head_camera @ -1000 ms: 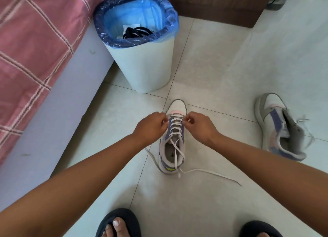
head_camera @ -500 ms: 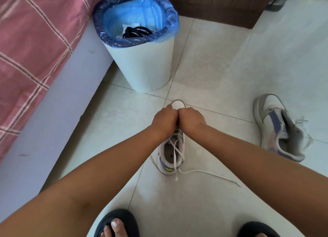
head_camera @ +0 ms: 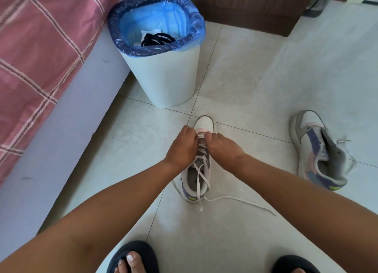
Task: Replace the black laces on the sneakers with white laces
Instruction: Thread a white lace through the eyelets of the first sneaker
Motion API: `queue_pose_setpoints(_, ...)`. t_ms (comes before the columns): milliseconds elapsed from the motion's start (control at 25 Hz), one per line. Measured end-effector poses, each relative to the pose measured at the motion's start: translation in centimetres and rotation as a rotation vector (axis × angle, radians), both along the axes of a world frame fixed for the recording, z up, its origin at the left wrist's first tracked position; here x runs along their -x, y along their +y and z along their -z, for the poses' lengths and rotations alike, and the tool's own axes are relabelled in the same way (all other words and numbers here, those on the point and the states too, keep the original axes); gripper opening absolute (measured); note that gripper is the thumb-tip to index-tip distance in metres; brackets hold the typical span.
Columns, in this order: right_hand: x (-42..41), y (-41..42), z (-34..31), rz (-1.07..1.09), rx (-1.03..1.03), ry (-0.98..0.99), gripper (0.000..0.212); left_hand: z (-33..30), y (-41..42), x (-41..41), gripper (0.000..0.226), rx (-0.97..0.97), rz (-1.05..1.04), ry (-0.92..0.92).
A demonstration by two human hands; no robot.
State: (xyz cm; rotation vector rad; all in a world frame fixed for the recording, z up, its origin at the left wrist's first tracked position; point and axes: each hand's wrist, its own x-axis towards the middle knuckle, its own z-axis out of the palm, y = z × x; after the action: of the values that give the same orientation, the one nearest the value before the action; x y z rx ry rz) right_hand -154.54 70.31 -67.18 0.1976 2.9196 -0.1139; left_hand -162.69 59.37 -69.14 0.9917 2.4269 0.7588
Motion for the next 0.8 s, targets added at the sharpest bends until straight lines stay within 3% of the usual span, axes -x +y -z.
queue_pose_setpoints(120,-1.2,0.6,1.0,0.038,0.150,-0.131,0.028,0.3,-0.4,-0.7,0.012,-0.030,-0.057,-0.083)
queue_pose_setpoints(240,-0.8,1.0,1.0,0.289,0.341,-0.038,0.016,-0.1,-0.1,-0.3,0.009,-0.039,-0.120,-0.131)
queue_pose_setpoints(360,-0.9,0.4,0.7,0.515,0.588,0.034,0.018,-0.3,-0.8,0.2,0.014,-0.033,-0.058,-0.116)
queue_pose_setpoints(560,0.4,-0.9,-0.5,0.542,0.473,-0.191,0.009,-1.5,-0.1,0.1,0.020,0.233,0.043,-0.064)
queue_pose_setpoints(800,2.8,-0.9,-1.0,0.411,0.386,-0.433,0.037,-2.1,2.4,1.0,0.022,0.539,0.306,-0.028)
